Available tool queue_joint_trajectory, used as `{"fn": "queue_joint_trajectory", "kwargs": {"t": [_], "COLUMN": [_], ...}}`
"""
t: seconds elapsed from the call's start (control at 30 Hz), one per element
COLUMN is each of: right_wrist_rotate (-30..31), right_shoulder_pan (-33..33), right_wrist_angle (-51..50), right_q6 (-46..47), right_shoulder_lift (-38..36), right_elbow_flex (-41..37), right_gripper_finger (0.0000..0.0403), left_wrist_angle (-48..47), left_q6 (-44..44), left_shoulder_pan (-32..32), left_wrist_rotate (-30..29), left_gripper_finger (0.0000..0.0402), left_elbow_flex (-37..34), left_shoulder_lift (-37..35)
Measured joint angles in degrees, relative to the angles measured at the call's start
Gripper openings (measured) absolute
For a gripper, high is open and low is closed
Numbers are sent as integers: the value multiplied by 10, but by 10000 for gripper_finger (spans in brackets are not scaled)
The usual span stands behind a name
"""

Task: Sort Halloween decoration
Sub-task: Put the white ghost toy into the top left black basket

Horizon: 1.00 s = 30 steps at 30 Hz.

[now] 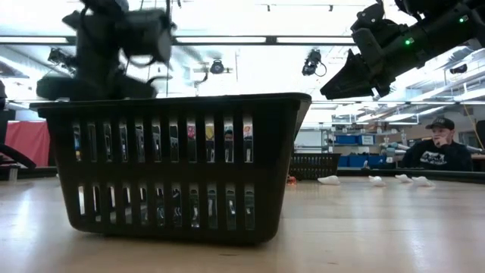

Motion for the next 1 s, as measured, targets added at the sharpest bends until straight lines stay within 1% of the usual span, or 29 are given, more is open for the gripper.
{"fn": "queue_joint_trajectory", "kwargs": {"t": [0.13,0.27,0.5,0.7,0.83,1.0], "right_wrist_rotate": [0,0,-6,-10,-10,-10], "right_shoulder_pan": [0,0,0,0,0,0], "right_wrist_angle": [0,0,0,0,1,3], "right_q6": [-2,-2,-1,2,2,2], "right_shoulder_lift": [0,0,0,0,0,0], "right_elbow_flex": [0,0,0,0,0,0], "right_gripper_finger": [169,169,169,169,169,169], "left_wrist_angle": [30,77,66,74,80,92], "left_q6": [23,25,21,38,74,139], "left_shoulder_pan": [-34,-61,-85,-93,-93,-92], "left_wrist_rotate": [2,1,-1,-33,-57,-60], "left_gripper_finger": [151,151,151,151,151,151], "left_elbow_flex": [39,58,80,88,88,88], "left_shoulder_lift": [3,34,117,133,132,148]}}
